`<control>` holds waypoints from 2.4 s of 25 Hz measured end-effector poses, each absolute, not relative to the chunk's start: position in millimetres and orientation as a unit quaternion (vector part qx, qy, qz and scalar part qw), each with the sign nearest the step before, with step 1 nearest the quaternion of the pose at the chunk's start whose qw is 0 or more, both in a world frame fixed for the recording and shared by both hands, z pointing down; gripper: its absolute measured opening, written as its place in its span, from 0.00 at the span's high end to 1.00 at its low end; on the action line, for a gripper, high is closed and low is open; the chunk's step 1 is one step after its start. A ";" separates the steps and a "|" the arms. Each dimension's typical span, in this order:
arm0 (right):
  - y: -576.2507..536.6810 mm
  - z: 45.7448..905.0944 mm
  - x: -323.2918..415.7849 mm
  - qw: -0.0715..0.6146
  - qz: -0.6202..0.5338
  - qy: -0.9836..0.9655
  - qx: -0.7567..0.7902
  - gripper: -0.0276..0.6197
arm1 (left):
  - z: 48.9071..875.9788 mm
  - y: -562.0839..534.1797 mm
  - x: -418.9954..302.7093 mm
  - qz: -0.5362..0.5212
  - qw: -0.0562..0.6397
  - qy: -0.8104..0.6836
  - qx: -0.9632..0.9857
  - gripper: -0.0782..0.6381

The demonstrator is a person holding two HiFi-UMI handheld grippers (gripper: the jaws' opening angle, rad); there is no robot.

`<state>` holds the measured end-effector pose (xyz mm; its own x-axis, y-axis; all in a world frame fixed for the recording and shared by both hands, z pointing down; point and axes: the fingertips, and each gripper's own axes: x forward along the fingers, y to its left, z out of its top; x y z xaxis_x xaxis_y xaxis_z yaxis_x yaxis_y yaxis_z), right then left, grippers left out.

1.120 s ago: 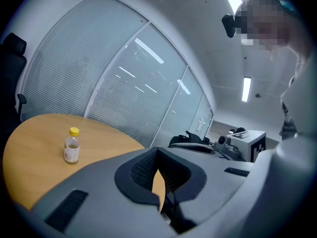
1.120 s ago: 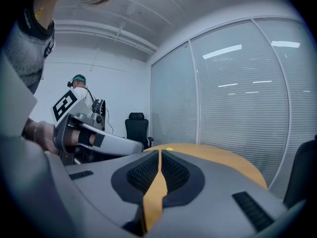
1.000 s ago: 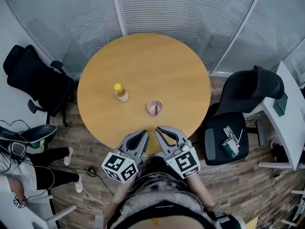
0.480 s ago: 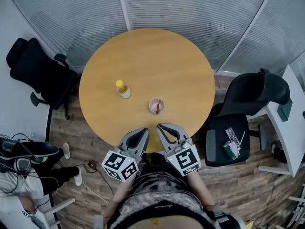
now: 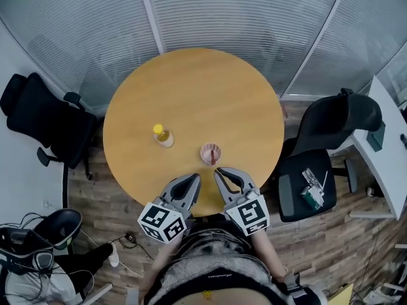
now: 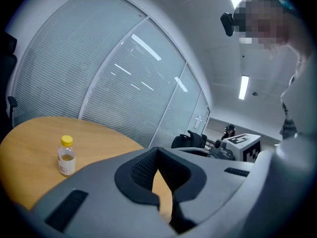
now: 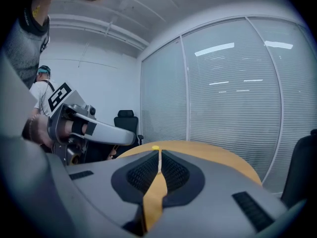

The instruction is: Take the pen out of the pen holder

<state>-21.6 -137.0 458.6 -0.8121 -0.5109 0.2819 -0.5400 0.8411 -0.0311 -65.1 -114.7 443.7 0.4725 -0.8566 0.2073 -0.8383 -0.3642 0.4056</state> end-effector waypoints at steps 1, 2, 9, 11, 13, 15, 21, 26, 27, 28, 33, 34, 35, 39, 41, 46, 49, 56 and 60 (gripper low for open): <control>-140.8 458.5 -25.5 0.134 0.056 -0.947 0.285 0.91 | 443.4 -119.1 -70.3 -0.017 0.233 -0.507 0.830 0.89; -144.1 458.5 -29.4 0.135 0.057 -0.945 0.292 0.91 | 443.4 -123.3 -75.4 -0.015 0.233 -0.501 0.834 0.89; -164.9 460.3 -45.6 0.139 0.060 -0.931 0.331 0.91 | 446.0 -149.8 -92.8 -0.005 0.235 -0.463 0.855 0.89; -169.4 462.5 -49.1 0.141 0.065 -0.928 0.338 0.91 | 447.6 -154.7 -95.3 -0.004 0.240 -0.453 0.859 0.89; -173.0 464.2 -53.6 0.144 0.067 -0.926 0.342 0.91 | 449.4 -158.5 -98.3 -0.001 0.243 -0.445 0.862 0.89; -176.9 466.2 -57.9 0.147 0.066 -0.925 0.343 0.91 | 452.2 -162.2 -101.7 0.003 0.246 -0.441 0.863 0.89; -184.6 473.7 -64.2 0.160 0.062 -0.925 0.339 0.91 | 456.5 -167.2 -110.9 0.006 0.250 -0.443 0.861 0.89; -187.5 480.0 -60.6 0.165 0.065 -0.923 0.342 0.91 | 458.8 -164.9 -111.0 0.012 0.250 -0.447 0.859 0.89; -188.1 481.4 -59.5 0.165 0.066 -0.922 0.344 0.91 | 459.0 -164.6 -111.0 0.013 0.250 -0.447 0.859 0.89; -188.8 482.9 -58.5 0.165 0.066 -0.922 0.345 0.91 | 459.2 -164.6 -111.1 0.012 0.250 -0.448 0.858 0.89; -192.9 497.3 -52.1 0.177 0.062 -0.919 0.346 0.91 | 460.3 -165.3 -110.0 0.012 0.251 -0.450 0.857 0.89; -193.2 500.5 -51.1 0.179 0.063 -0.919 0.346 0.91 | 460.7 -165.0 -110.0 0.012 0.251 -0.451 0.857 0.89; -193.4 503.7 -50.2 0.182 0.063 -0.919 0.345 0.91 | 461.2 -164.7 -110.0 0.012 0.251 -0.451 0.856 0.89; -195.5 516.9 -48.0 0.193 0.065 -0.917 0.343 0.91 | 461.2 -164.7 -111.8 0.010 0.254 -0.455 0.853 0.89; -197.0 524.6 -46.4 0.201 0.068 -0.915 0.342 0.91 | 461.2 -164.3 -112.4 0.010 0.254 -0.458 0.852 0.89; -197.9 547.8 -43.4 0.229 0.069 -0.911 0.335 0.91 | 463.0 -163.0 -116.0 0.010 0.256 -0.464 0.848 0.89; -197.7 561.9 -40.6 0.245 0.074 -0.909 0.329 0.91 | 463.4 -163.4 -117.0 0.011 0.256 -0.468 0.846 0.89; -194.8 592.3 -38.0 0.285 0.080 -0.901 0.317 0.91 | 465.6 -163.1 -123.5 0.011 0.258 -0.472 0.843 0.89; -192.4 604.4 -34.8 0.301 0.083 -0.897 0.311 0.91 | 465.9 -163.4 -122.2 0.012 0.259 -0.470 0.844 0.89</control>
